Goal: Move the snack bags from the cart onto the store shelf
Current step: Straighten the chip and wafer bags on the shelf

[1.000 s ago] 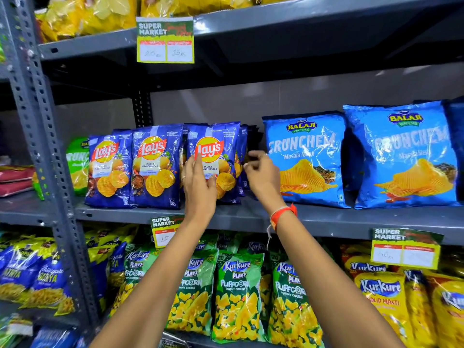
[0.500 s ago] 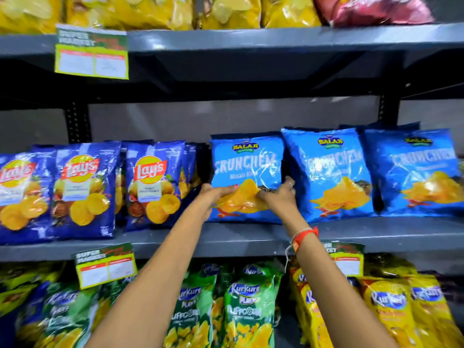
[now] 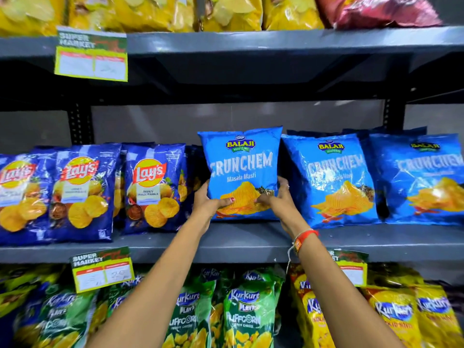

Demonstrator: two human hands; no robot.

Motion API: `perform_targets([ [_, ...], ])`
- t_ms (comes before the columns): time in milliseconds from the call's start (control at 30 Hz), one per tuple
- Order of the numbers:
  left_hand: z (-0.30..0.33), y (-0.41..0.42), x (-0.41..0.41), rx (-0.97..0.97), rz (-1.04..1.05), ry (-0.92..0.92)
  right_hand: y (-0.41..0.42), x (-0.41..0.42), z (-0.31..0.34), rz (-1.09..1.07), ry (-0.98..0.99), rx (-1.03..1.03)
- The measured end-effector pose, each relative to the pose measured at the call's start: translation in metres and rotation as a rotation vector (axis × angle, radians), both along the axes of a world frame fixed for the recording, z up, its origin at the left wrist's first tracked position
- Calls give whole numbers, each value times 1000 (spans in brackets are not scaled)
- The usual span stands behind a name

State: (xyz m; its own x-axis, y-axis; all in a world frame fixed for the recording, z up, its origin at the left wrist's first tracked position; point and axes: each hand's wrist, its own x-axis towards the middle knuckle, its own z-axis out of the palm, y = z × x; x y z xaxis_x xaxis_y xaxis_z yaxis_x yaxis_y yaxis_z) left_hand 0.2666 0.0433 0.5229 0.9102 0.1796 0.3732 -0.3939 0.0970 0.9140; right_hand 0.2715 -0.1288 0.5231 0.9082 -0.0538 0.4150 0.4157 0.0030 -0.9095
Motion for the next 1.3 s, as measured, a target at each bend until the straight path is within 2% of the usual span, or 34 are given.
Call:
perform_targets([
  [200,-6,-6,10,16,15,19,-7,10,-4,-3,10,-54],
  [300,-5,-3,9,13,28,41,-9,10,-4,-50,46,-114],
  [400,-3,-3,0,20,59,14,-7,5,-2,-129,0,-171],
  [533,3,-18,-17,121,305,-116,-13,-14,8,-327,-186,-188],
  [633,6,-46,-33,213,606,-261,-37,-30,21,-419,-338,-12],
  [700,8,-74,-43,263,662,-387,-67,-34,29,-543,-399,119],
  [767,10,-103,-45,273,536,-439,-101,-32,30,-705,-407,133],
  [867,9,-145,-34,318,267,-268,-155,-20,20,-865,-190,-68],
  [967,0,-171,-14,426,17,5,-187,-8,6,-669,69,-167],
  [1033,-5,-180,-5,450,-98,85,-198,-2,-2,-499,144,-151],
  [1133,-5,-186,1,404,-158,56,-208,2,-8,-342,165,-151],
  [1300,-3,-189,7,364,-180,-42,-217,-5,-5,-319,154,-195],
])
